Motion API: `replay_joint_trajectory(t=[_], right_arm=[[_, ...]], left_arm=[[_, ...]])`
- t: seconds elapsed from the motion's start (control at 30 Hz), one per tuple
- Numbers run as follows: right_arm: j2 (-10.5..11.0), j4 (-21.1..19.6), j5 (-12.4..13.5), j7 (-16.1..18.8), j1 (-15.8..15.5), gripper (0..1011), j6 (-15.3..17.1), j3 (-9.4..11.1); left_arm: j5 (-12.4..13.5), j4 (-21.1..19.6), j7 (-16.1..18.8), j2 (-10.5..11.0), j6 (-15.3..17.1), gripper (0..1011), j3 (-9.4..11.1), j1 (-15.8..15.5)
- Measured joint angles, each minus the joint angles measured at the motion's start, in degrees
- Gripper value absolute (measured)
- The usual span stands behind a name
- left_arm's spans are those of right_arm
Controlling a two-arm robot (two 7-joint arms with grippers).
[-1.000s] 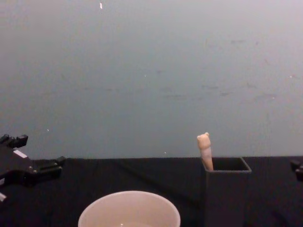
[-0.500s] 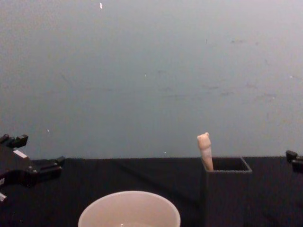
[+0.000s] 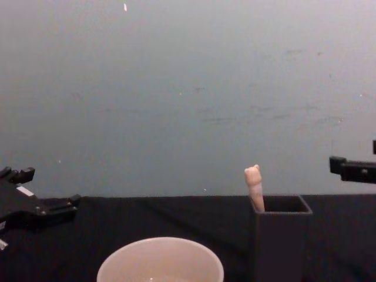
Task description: Pick up the stirring spoon with one hand, stir inside the cup, then place it back in its original position.
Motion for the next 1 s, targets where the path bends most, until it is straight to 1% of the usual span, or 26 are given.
replay_joint_trajectory(t=[0.03, 0.07, 0.17, 0.27, 0.33, 0.37, 0.43, 0.47, 0.57, 0.67, 0.73, 1.0], right_arm=[[0.04, -0.52, 0.51, 0.55, 0.03, 1000, 0.81, 0.12], [0.17, -1.43, 1.42, 1.72, 0.18, 1000, 2.58, 0.24], [0.41, -2.63, 2.61, 3.56, 0.70, 1000, 5.45, 0.22], [0.54, -3.53, 3.67, 6.28, 1.98, 1000, 9.64, -0.44], [0.54, -3.54, 3.67, 7.13, 2.70, 1000, 10.95, -1.08], [0.51, -3.47, 3.55, 8.13, 3.45, 1000, 12.22, -1.76], [0.37, -3.20, 3.18, 8.93, 4.25, 1000, 13.14, -2.44], [0.14, -2.89, 2.75, 9.65, 4.98, 1000, 13.88, -3.10], [-0.70, -1.98, 2.00, 10.71, 6.40, 1000, 14.95, -4.32], [-1.47, -1.32, 1.55, 11.06, 7.34, 1000, 15.53, -5.01], [-2.45, -0.50, 1.16, 11.28, 8.24, 1000, 16.07, -5.68], [-5.60, 2.76, -0.88, 11.50, 10.96, 1000, 16.17, -7.70]], left_arm=[[0.00, 0.00, 0.00, 0.00, 0.00, 1001, 0.00, 0.00], [0.00, 0.00, 0.00, 0.00, 0.00, 1001, 0.00, 0.00], [0.00, 0.00, 0.00, 0.00, 0.00, 1001, 0.00, 0.00], [0.00, 0.00, 0.00, 0.00, 0.00, 1001, 0.00, 0.00], [0.00, 0.00, 0.00, 0.00, 0.00, 1001, 0.00, 0.00], [0.00, 0.00, 0.00, 0.00, 0.00, 1001, 0.00, 0.00], [0.00, 0.00, 0.00, 0.00, 0.00, 1001, 0.00, 0.00], [0.00, 0.00, 0.00, 0.00, 0.00, 1001, 0.00, 0.00], [0.00, 0.00, 0.00, 0.00, 0.00, 1001, 0.00, 0.00], [0.00, 0.00, 0.00, 0.00, 0.00, 1001, 0.00, 0.00], [0.00, 0.00, 0.00, 0.00, 0.00, 1001, 0.00, 0.00], [0.00, 0.00, 0.00, 0.00, 0.00, 1001, 0.00, 0.00]])
